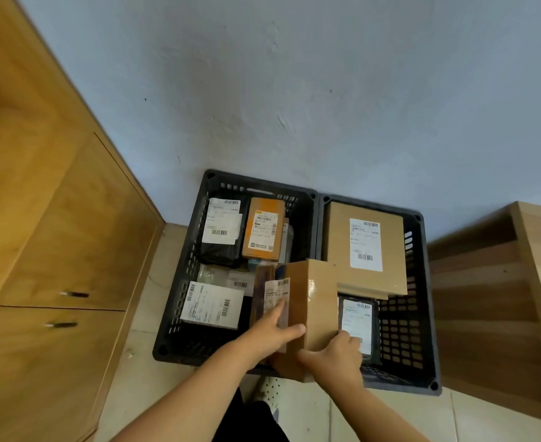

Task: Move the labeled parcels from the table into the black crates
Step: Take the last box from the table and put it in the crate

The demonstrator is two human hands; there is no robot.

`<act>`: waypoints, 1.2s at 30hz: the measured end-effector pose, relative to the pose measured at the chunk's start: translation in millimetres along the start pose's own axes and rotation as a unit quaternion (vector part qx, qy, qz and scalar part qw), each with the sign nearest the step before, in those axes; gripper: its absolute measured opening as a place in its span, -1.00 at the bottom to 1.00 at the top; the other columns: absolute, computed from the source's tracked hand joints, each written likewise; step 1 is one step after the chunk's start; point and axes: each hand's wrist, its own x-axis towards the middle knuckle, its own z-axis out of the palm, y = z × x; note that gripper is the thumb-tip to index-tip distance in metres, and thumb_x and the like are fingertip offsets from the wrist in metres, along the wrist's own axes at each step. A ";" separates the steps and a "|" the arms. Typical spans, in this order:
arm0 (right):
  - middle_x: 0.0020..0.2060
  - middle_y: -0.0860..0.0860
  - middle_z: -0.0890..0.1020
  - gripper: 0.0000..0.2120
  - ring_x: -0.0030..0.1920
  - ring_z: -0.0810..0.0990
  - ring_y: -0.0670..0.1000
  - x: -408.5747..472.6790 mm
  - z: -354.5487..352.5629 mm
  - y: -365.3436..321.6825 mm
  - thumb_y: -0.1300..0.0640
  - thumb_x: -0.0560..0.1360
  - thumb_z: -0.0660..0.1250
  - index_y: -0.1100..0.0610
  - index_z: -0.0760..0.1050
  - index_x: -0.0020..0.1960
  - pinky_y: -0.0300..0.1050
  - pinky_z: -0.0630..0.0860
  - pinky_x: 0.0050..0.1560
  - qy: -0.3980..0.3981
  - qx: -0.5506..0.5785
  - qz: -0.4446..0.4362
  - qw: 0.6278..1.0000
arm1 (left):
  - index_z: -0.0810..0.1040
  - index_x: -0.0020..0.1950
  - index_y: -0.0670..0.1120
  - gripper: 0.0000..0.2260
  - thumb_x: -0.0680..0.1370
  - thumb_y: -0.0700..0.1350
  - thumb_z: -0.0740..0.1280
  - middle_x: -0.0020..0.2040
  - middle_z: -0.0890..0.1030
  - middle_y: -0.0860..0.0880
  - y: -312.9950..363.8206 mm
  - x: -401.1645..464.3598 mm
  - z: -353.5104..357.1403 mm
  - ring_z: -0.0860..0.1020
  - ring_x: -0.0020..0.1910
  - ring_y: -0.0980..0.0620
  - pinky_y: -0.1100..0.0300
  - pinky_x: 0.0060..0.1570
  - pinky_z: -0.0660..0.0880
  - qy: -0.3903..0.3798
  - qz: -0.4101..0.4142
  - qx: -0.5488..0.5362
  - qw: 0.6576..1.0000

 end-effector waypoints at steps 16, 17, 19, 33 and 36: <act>0.27 0.09 0.40 -0.26 0.28 0.40 0.10 38.3 65.2 -13.8 0.01 0.54 0.20 -0.08 -0.21 0.53 0.03 0.24 0.27 -0.043 -0.245 -0.147 0.957 | -0.16 0.52 0.22 -0.31 0.58 -0.13 0.20 0.40 0.39 0.02 -54.7 45.1 -9.3 0.45 0.24 0.05 0.13 0.27 0.41 0.046 -0.059 0.089 0.993; 0.27 0.09 0.40 -0.27 0.27 0.41 0.10 40.8 68.4 -12.9 0.04 0.54 0.19 -0.09 -0.20 0.54 0.02 0.23 0.27 -0.046 -0.255 -0.157 0.953 | -0.18 0.52 0.21 -0.30 0.57 -0.14 0.19 0.40 0.39 0.01 -59.4 47.9 -9.7 0.45 0.23 0.04 0.12 0.26 0.42 0.049 -0.063 0.094 0.992; 0.30 0.08 0.40 -0.27 0.27 0.41 0.10 46.6 75.3 -11.6 0.09 0.54 0.18 -0.09 -0.19 0.54 0.04 0.21 0.29 -0.053 -0.276 -0.173 0.944 | -0.21 0.52 0.20 -0.29 0.56 -0.16 0.18 0.40 0.39 0.00 -67.8 52.7 -10.7 0.45 0.24 0.03 0.08 0.28 0.42 0.055 -0.070 0.105 0.991; 0.27 0.13 0.38 -0.23 0.28 0.28 0.17 78.8 87.8 -17.8 0.08 0.52 0.25 -0.06 -0.15 0.55 0.01 0.21 0.26 -0.075 -0.430 -0.248 0.865 | -0.06 0.52 0.23 -0.34 0.58 -0.23 0.16 0.29 0.44 -0.04 -95.5 78.4 -27.2 0.50 0.14 -0.02 0.04 0.16 0.49 0.128 -0.096 0.268 0.950; 0.27 0.14 0.38 -0.25 0.27 0.28 0.17 83.6 88.1 -16.4 0.07 0.54 0.24 -0.05 -0.16 0.55 0.01 0.20 0.26 -0.069 -0.453 -0.266 0.848 | -0.02 0.53 0.21 -0.35 0.57 -0.24 0.18 0.21 0.47 -0.05 -99.2 81.9 -28.4 0.51 0.10 -0.02 0.06 0.14 0.50 0.143 -0.085 0.302 0.939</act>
